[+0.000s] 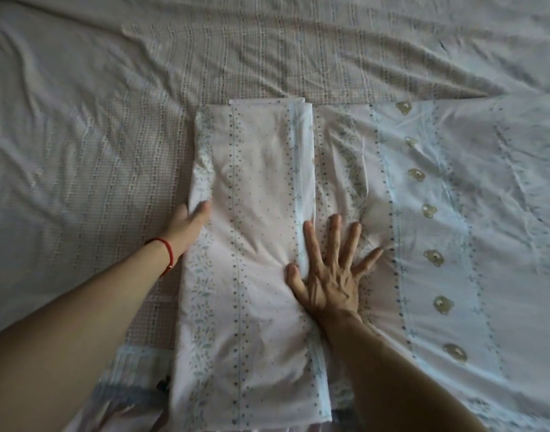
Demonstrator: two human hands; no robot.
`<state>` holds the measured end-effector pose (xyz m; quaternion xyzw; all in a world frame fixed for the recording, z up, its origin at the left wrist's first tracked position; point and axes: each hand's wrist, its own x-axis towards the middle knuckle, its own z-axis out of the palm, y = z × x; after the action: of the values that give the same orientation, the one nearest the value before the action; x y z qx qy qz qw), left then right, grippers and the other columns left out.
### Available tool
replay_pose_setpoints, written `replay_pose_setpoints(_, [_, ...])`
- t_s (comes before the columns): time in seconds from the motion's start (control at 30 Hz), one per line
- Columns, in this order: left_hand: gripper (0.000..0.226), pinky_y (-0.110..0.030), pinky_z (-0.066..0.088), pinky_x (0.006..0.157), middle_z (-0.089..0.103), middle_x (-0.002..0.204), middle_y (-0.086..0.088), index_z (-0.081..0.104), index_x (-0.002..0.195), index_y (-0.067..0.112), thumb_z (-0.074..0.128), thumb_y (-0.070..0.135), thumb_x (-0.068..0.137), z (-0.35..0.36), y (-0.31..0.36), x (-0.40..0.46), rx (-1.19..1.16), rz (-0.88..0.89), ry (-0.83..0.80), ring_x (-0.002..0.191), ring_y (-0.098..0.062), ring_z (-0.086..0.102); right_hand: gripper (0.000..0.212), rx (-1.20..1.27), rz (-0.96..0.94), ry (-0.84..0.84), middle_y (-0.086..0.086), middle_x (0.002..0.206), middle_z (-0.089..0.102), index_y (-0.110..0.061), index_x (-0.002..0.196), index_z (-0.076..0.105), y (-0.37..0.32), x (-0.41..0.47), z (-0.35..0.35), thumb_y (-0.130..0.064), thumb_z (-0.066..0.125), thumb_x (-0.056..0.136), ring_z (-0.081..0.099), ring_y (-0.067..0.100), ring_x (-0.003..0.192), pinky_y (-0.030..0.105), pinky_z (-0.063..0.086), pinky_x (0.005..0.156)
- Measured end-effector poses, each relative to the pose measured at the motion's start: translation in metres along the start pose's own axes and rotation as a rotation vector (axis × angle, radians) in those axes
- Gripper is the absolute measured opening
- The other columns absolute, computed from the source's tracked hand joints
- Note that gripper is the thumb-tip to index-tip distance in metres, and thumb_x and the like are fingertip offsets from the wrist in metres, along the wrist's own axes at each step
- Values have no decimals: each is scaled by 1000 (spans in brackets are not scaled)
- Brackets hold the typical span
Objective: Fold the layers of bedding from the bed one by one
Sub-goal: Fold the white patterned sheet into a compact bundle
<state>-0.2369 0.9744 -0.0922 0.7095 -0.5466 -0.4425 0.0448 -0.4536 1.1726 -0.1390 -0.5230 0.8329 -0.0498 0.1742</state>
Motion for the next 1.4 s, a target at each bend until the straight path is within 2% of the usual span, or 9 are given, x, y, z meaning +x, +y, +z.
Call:
replay_pose_setpoints(0.17, [62, -46, 38, 110, 48, 146, -27, 45, 143, 2, 35, 50, 105, -5, 41, -51, 379, 169, 214, 132, -44, 47, 78, 82, -84, -88, 4, 164, -33, -47, 156, -18, 5, -5, -23, -78, 15, 93, -35, 41, 147, 81, -20, 103])
replay_pose_setpoints(0.33, [59, -46, 37, 113, 46, 151, -18, 40, 149, 9, 31, 49, 106, 3, 103, -109, 443, 316, 178, 137, -38, 45, 93, 257, -219, -247, -3, 169, -18, -44, 161, 3, 36, -15, -56, -83, -11, 78, -27, 25, 153, 69, -21, 114])
replay_pose_setpoints(0.53, [38, -34, 39, 90, 57, 133, -20, 49, 127, 4, 36, 34, 108, 73, 208, -188, 410, 450, 100, 121, -37, 54, 77, 934, -129, -284, -1, 147, 58, -31, 145, 53, 85, -41, -129, -76, 23, 91, 57, 12, 128, 38, 43, 107])
replay_pose_setpoints(0.7, [31, -48, 59, 81, 66, 108, -28, 48, 110, 6, 40, 36, 104, 175, 262, -223, 94, 338, -207, 93, -42, 70, 70, 1455, 149, -371, 18, 108, 74, -17, 123, 70, 151, -57, -172, -66, 24, 103, 72, 39, 95, 47, 60, 79])
replay_pose_setpoints(0.77, [31, -50, 62, 74, 67, 96, -25, 47, 111, 4, 41, 33, 103, 215, 254, -235, 7, 267, -360, 80, -41, 73, 75, 1464, 265, -380, 20, 107, 74, -16, 119, 72, 188, -64, -170, -69, 22, 101, 71, 40, 94, 46, 59, 76])
replay_pose_setpoints(0.9, [27, -36, 52, 89, 65, 109, -7, 55, 107, 22, 47, 40, 89, 253, 172, -242, 529, 390, -310, 103, -30, 63, 56, 1302, 483, -426, 14, 102, 73, -16, 112, 69, 234, -87, -146, -64, 45, 98, 68, 31, 88, 43, 55, 78])
replay_pose_setpoints(1.03, [30, -36, 47, 89, 49, 115, -2, 53, 115, 25, 51, 44, 91, 254, 79, -273, 663, 568, -246, 107, -23, 53, 30, 1188, 340, -448, 8, 101, 70, -15, 114, 55, 228, -116, -125, -38, 66, 98, 72, 14, 75, 30, 59, 62])
replay_pose_setpoints(1.27, [34, -47, 45, 88, 51, 128, -3, 59, 124, 33, 47, 40, 93, 233, 52, -272, 665, 811, 147, 109, -28, 50, 32, 1115, 225, -286, 12, 108, 72, -17, 123, 51, 221, -133, -120, -31, 66, 97, 76, 29, 87, 53, 63, 69])
replay_pose_setpoints(1.4, [48, -54, 41, 101, 21, 155, -11, 45, 144, 33, 47, 38, 96, 219, 59, -229, 641, 603, 115, 132, -37, 36, 24, 1112, 270, -368, 17, 101, 74, -7, 115, 61, 230, -120, -124, -22, 68, 97, 74, 34, 88, 59, 61, 78])
